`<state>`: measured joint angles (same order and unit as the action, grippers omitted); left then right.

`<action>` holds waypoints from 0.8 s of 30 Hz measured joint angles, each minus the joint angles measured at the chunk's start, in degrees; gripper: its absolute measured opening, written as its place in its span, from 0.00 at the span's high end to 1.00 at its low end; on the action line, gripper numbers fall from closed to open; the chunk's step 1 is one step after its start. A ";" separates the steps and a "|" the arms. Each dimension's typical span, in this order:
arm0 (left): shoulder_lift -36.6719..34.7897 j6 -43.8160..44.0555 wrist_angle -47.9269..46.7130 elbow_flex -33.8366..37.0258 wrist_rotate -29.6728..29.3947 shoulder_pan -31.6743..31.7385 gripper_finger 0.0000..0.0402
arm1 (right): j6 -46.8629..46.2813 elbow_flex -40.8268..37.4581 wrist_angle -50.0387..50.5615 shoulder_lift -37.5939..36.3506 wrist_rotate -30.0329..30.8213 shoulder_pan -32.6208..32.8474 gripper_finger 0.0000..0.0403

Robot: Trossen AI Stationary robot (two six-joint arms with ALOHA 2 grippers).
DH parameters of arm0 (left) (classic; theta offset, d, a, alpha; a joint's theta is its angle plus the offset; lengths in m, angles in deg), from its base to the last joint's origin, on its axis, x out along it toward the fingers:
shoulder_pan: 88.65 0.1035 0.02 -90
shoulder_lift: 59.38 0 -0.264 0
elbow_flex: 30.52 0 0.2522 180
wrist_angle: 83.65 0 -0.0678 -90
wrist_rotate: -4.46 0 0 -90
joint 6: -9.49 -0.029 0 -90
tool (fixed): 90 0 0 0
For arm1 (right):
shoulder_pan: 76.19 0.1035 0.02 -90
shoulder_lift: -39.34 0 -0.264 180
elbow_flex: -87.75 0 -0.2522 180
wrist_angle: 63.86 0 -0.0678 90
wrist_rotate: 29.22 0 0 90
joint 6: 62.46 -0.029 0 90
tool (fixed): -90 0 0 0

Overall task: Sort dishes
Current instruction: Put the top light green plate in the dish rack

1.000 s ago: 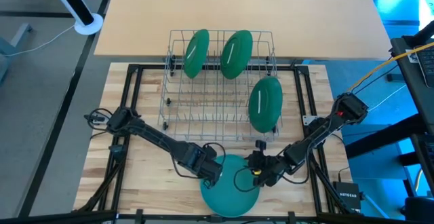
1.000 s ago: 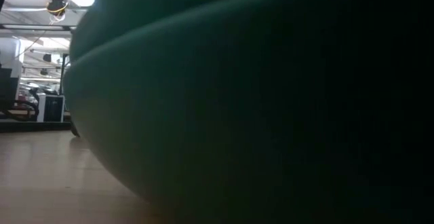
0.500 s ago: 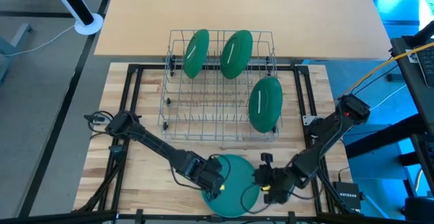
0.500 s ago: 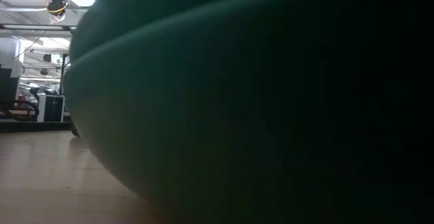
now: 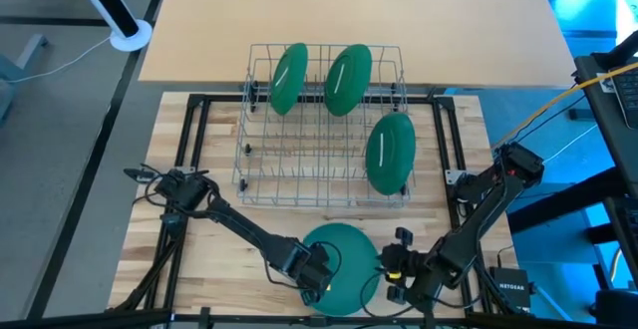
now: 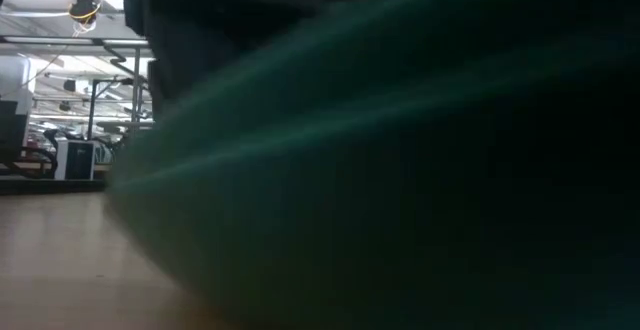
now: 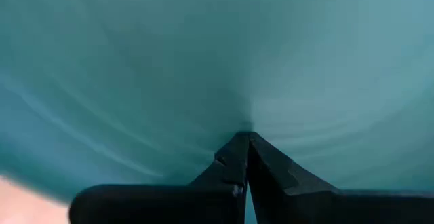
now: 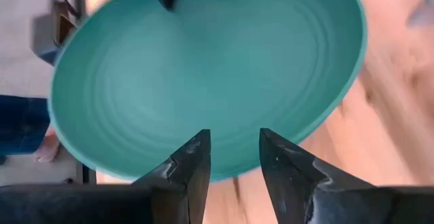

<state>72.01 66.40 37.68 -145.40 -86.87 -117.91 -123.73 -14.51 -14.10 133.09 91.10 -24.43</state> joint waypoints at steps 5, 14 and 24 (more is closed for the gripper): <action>1.56 -0.13 3.41 -0.14 2.33 0.07 1.00 | -5.90 -0.02 0.67 1.89 -1.19 0.05 0.67; 0.87 -1.23 5.37 0.28 2.31 0.04 1.00 | -9.81 2.16 5.19 0.18 2.43 -0.03 0.67; 0.87 -1.64 5.39 0.28 2.26 0.04 1.00 | -16.75 9.42 21.06 0.32 -1.00 0.01 0.67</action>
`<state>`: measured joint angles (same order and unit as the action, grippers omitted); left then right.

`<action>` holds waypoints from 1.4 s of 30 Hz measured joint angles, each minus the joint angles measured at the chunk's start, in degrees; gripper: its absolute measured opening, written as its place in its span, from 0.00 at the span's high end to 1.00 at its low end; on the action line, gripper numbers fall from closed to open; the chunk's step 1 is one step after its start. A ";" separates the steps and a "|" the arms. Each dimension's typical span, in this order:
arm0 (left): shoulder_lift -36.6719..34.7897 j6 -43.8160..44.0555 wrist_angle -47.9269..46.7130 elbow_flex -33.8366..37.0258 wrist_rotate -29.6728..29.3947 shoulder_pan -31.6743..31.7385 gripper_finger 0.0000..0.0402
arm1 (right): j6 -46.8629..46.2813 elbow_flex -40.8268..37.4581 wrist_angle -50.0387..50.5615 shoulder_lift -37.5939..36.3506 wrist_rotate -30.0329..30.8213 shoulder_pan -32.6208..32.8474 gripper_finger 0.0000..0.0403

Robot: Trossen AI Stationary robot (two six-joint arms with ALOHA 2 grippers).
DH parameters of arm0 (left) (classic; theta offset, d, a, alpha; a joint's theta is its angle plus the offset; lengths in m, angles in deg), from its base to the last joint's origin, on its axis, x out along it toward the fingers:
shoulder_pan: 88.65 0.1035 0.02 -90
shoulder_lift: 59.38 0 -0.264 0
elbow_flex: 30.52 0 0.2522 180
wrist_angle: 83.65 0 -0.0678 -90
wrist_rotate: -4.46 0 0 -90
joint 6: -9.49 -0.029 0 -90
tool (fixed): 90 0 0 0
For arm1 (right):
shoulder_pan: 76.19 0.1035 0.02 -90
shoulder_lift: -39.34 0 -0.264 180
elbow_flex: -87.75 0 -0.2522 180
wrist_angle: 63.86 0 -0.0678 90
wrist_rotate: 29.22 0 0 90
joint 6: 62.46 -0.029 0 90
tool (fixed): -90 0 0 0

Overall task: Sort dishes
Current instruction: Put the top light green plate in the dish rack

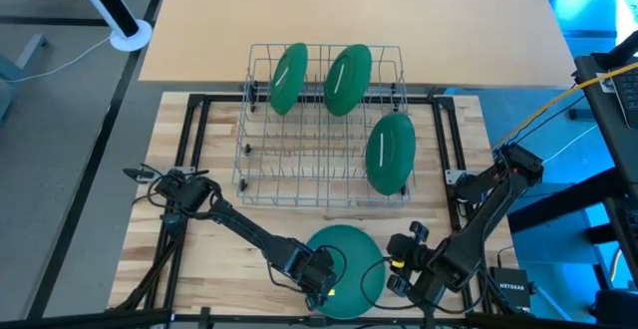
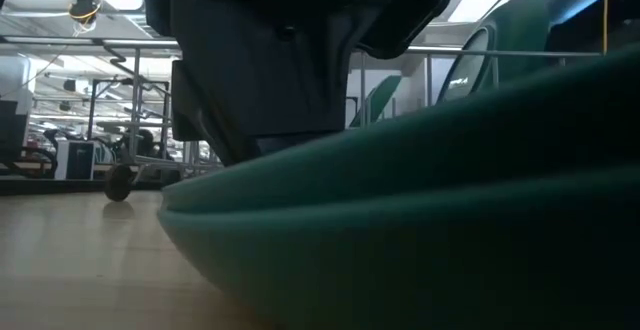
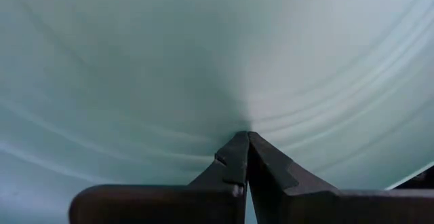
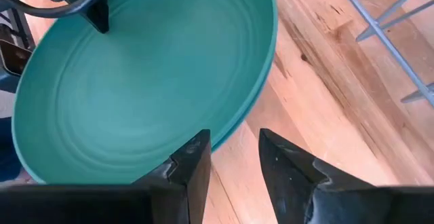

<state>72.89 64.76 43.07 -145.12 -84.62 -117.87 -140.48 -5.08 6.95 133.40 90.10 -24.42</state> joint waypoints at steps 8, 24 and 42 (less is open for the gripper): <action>0.00 -0.18 -0.01 0.02 -0.02 -0.02 1.00 | -0.04 0.00 -2.40 3.39 -0.44 -0.02 0.67; 0.00 -0.20 0.15 0.02 0.07 -0.03 1.00 | 0.20 0.00 -2.64 5.25 1.48 -0.10 0.84; -0.02 -0.22 -0.14 0.07 0.14 -0.09 1.00 | 0.46 0.07 -3.72 6.29 3.95 -0.13 0.83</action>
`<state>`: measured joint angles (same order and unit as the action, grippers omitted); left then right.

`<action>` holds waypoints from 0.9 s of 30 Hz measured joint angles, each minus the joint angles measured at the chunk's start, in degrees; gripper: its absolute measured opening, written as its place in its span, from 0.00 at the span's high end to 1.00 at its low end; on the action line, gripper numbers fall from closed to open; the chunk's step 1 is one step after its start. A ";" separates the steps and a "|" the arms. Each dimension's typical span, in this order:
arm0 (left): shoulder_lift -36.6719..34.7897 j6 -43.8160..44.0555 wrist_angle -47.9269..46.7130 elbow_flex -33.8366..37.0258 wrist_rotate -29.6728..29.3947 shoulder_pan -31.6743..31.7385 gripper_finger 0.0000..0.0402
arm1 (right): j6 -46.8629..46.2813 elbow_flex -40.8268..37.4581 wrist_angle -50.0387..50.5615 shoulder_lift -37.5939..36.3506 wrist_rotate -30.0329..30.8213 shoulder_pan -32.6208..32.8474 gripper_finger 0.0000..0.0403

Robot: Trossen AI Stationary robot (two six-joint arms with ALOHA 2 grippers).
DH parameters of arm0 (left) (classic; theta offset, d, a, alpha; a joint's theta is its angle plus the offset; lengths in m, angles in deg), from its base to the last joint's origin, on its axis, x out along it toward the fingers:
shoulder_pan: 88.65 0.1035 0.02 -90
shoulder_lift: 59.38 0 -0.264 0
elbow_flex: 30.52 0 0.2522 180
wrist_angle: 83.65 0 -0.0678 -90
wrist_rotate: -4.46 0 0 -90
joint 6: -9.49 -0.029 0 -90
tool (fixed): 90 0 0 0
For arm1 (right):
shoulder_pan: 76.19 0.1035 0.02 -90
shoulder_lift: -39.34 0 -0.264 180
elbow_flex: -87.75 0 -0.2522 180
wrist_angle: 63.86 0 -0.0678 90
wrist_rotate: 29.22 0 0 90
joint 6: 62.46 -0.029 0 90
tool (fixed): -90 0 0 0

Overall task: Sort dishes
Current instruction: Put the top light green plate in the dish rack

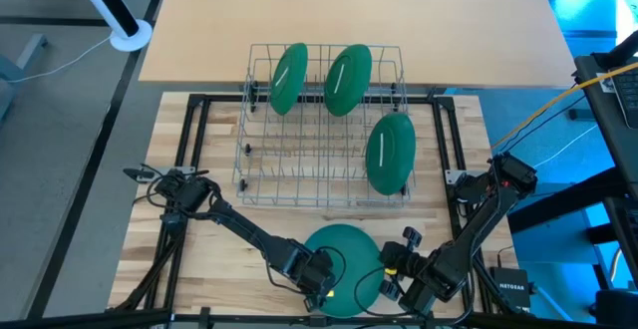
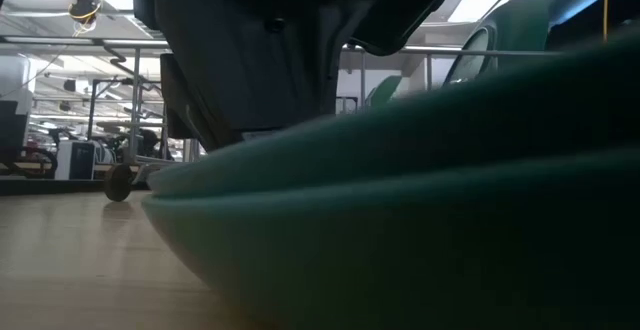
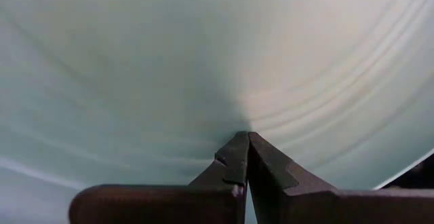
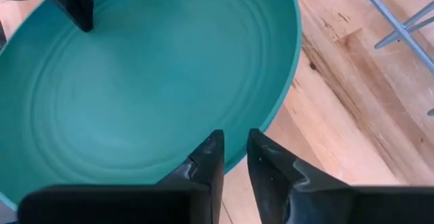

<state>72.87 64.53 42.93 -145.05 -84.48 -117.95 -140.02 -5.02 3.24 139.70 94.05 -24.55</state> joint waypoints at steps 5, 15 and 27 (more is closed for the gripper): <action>0.00 -0.80 0.05 0.00 -0.17 -0.27 1.00 | -1.98 0.00 0.08 0.00 -1.46 -0.74 0.79; -0.02 -1.53 0.54 -0.02 -0.42 -0.74 1.00 | -2.41 -0.02 1.11 0.00 -7.44 -6.57 0.77; 0.02 -2.69 3.04 0.02 -0.70 -0.74 1.00 | -0.05 -0.04 3.05 0.01 -12.80 -8.17 0.77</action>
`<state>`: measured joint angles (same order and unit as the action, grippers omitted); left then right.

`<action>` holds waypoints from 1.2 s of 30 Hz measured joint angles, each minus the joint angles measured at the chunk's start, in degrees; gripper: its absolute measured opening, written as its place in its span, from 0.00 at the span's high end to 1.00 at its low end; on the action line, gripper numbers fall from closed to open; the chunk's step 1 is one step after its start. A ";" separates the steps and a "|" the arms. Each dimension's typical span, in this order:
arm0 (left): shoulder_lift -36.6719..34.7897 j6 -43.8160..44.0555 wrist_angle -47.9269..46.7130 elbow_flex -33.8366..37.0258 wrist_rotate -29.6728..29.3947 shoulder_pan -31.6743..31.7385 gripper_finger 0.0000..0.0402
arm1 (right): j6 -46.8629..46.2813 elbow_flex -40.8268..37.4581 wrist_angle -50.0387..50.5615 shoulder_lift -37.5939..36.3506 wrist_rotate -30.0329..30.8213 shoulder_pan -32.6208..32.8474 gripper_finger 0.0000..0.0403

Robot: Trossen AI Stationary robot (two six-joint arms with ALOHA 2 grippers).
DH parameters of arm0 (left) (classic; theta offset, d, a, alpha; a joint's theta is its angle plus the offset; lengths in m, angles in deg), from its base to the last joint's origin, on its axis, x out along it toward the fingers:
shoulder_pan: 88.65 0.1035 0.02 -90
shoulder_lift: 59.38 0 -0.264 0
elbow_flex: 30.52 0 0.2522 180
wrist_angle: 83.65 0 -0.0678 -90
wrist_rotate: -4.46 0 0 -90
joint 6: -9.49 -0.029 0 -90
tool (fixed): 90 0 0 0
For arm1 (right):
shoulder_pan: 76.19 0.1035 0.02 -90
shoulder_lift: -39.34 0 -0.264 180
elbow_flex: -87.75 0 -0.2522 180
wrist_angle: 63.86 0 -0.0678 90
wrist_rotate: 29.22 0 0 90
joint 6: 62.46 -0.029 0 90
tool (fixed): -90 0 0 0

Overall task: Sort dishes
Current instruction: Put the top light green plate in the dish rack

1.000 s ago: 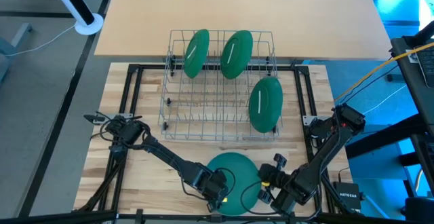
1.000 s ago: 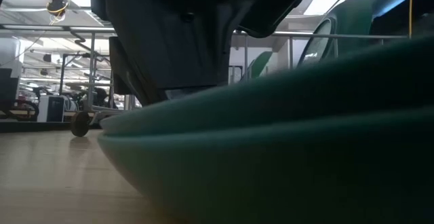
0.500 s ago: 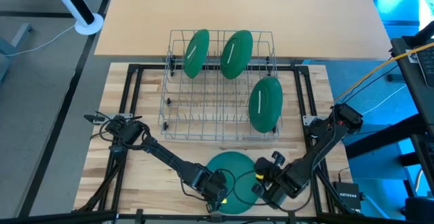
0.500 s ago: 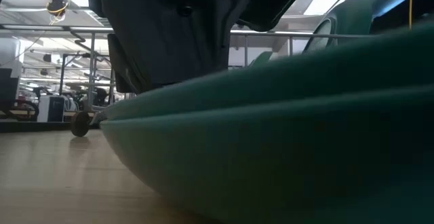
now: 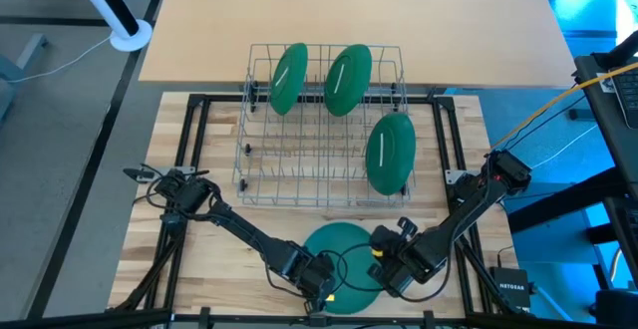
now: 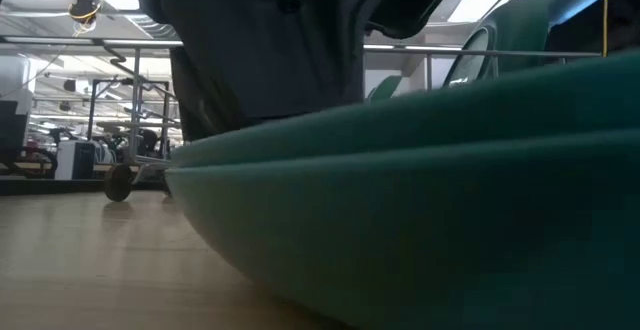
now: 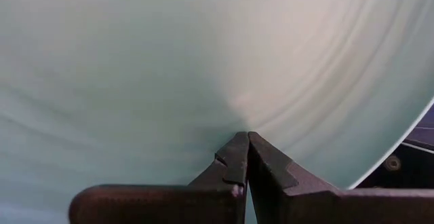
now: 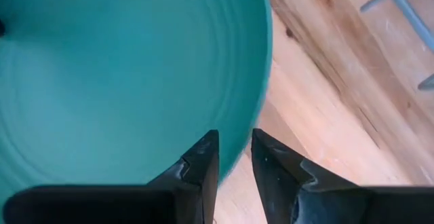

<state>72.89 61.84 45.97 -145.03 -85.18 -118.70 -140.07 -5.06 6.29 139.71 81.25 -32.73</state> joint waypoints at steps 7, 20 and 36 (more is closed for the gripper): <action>0.00 0.07 0.21 -0.07 0.01 0.04 1.00 | -0.05 0.00 1.12 0.03 -2.95 0.00 0.77; 0.00 0.13 0.39 -0.07 -0.09 0.00 1.00 | 1.19 -0.02 -0.43 0.03 -1.05 -0.17 0.96; -6.82 -3.34 -0.13 0.42 -4.85 0.04 1.00 | 6.71 -0.07 0.37 0.03 -0.60 0.02 0.98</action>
<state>66.07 58.50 45.84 -144.61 -90.03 -118.65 -133.36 -5.13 6.66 139.74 80.65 -32.71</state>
